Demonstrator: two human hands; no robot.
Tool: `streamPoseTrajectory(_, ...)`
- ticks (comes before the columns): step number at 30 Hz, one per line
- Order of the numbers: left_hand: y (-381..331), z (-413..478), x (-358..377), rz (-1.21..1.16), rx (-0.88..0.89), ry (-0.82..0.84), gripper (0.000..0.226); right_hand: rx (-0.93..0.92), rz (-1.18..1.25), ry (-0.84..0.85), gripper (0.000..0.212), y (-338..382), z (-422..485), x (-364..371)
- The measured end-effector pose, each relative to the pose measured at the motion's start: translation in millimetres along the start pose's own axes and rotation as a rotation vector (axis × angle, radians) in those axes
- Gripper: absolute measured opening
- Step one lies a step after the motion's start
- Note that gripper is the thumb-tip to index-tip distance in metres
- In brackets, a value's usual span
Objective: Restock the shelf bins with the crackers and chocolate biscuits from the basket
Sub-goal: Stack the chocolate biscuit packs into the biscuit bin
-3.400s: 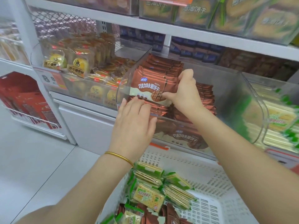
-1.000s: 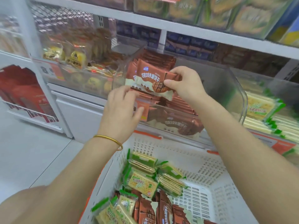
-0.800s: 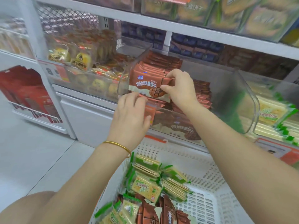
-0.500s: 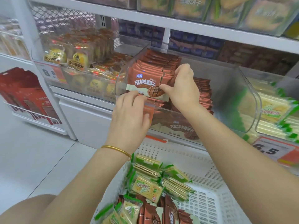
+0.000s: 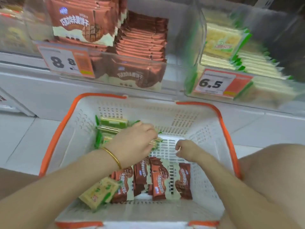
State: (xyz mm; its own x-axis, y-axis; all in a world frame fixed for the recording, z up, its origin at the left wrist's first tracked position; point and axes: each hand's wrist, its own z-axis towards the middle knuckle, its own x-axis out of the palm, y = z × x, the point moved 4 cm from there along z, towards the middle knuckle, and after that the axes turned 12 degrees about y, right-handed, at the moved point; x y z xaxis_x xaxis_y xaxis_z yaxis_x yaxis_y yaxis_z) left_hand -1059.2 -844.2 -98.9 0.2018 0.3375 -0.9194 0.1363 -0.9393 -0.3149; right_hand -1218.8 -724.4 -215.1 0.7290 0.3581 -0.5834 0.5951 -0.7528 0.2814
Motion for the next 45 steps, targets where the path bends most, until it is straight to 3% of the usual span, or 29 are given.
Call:
streamPoseTrajectory(3,-2,5,18,-0.041,-0.017,0.141,0.030,0.097,-0.167,0.105,0.044,-48,33,55)
streamPoseTrajectory(8,3,-1,41,0.013,-0.047,0.388,0.032,0.106,-0.387,0.105,0.051,-58,44,83)
streamPoseTrajectory(10,4,-3,47,0.028,-0.060,0.460,0.033,0.129,-0.435,0.073,0.044,-53,44,82)
streamPoseTrajectory(14,5,1,47,0.035,-0.057,0.477,0.035,0.160,-0.483,0.106,0.029,-49,42,75)
streamPoseTrajectory(17,5,5,44,0.047,-0.035,0.429,0.039,0.142,-0.423,0.238,0.030,-38,30,49)
streamPoseTrajectory(19,5,7,42,0.039,-0.023,0.380,0.044,0.101,-0.431,0.251,0.024,-18,12,19)
streamPoseTrajectory(21,1,9,38,-0.008,-0.027,0.324,0.052,0.032,-0.423,0.134,0.020,9,-16,-15)
streamPoseTrajectory(24,0,11,26,-0.162,-0.086,0.266,0.065,-0.225,-0.288,-0.015,0.028,52,-61,-51)
streamPoseTrajectory(26,0,13,12,-0.277,-0.115,0.215,0.056,-0.397,-0.073,-0.044,0.031,75,-86,-65)
streamPoseTrajectory(28,3,12,-6,-0.373,-0.128,0.147,0.031,-0.515,0.160,-0.064,0.016,90,-100,-75)
streamPoseTrajectory(31,16,4,-28,-0.599,-0.138,0.048,0.023,-0.614,0.456,-0.128,0.011,104,-106,-86)
streamPoseTrajectory(35,43,-17,-56,-0.980,-0.174,-0.253,0.019,-0.642,0.882,-0.101,0.033,116,-106,-84)
streamPoseTrajectory(39,62,-37,-80,-1.305,-0.215,-0.573,0.022,-0.704,0.931,0.060,0.033,150,-110,-63)
streamPoseTrajectory(42,68,-48,-104,-1.404,-0.144,-0.687,0.011,-0.765,0.883,-0.148,0.010,179,-117,-75)
streamPoseTrajectory(45,83,-62,-136,-1.211,-0.149,-0.838,0.010,-0.849,0.837,-0.365,0.008,208,-127,-116)
